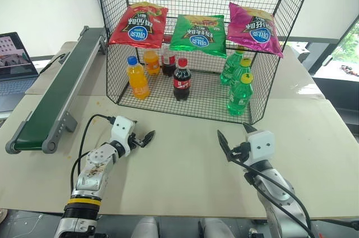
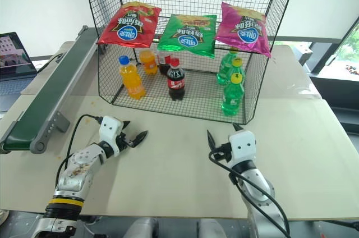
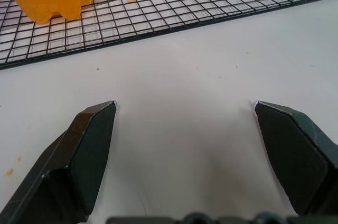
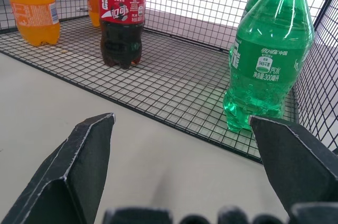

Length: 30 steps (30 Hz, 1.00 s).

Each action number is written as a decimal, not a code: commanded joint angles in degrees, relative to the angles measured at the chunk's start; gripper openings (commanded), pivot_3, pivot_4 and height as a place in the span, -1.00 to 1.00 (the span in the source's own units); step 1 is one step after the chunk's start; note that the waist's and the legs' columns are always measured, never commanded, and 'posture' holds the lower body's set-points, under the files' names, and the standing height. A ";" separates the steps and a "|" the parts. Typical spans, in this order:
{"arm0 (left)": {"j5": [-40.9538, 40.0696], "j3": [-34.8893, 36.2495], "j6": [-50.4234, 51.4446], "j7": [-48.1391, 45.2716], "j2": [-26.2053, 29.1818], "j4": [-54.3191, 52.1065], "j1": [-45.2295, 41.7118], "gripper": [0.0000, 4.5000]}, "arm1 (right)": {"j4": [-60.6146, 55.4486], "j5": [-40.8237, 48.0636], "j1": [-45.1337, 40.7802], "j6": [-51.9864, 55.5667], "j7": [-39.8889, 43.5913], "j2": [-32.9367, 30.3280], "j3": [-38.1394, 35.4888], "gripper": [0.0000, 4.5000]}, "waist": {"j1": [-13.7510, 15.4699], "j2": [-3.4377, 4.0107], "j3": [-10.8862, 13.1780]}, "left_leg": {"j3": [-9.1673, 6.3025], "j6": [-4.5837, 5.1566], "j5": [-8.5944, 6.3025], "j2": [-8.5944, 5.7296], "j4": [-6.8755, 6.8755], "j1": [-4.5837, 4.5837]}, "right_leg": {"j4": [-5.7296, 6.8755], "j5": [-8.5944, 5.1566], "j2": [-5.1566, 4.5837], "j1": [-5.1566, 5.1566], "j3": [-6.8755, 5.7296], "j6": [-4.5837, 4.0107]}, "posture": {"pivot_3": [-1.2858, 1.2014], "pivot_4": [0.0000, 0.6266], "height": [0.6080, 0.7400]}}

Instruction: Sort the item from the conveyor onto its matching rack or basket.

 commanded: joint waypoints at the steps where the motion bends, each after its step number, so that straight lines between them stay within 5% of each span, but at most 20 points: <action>1: 0.77 1.08 0.06 1.39 0.82 -1.64 -0.68 0.98 | -2.23 1.06 0.24 -1.48 0.36 -0.17 -0.72 1.00 | 0.00 0.00 0.00 | 0.00 0.00 0.00 0.00 0.00 0.00 | 0.00 0.00 0.00 0.00 0.00 0.00 | 0.03 -0.52 1.00; 6: 4.21 1.12 -4.02 5.53 0.64 -3.03 1.88 0.98 | -2.81 1.25 0.98 -1.28 1.21 -1.21 -1.34 1.00 | -0.03 0.00 0.00 | 0.00 0.00 0.00 0.00 0.00 0.00 | 0.00 0.00 0.00 0.00 0.01 0.00 | 0.03 -0.52 1.00; 15: -4.54 3.75 1.17 -2.04 1.47 -4.58 2.59 0.98 | -2.79 1.15 0.51 -1.18 1.17 -1.06 -1.83 1.00 | 0.03 0.00 0.00 | -0.01 0.00 0.00 0.00 0.00 0.00 | 0.00 -0.01 0.00 0.00 -0.02 0.01 | 0.03 -0.52 1.00; 30: -4.62 3.20 1.37 -3.16 1.99 -4.80 1.00 0.98 | -2.11 0.53 -0.04 -1.63 0.48 -0.09 -1.37 1.00 | -0.03 0.00 0.00 | -0.02 0.00 0.00 0.00 0.00 0.00 | 0.00 -0.01 -0.02 0.00 -0.02 0.01 | 0.03 -0.52 1.00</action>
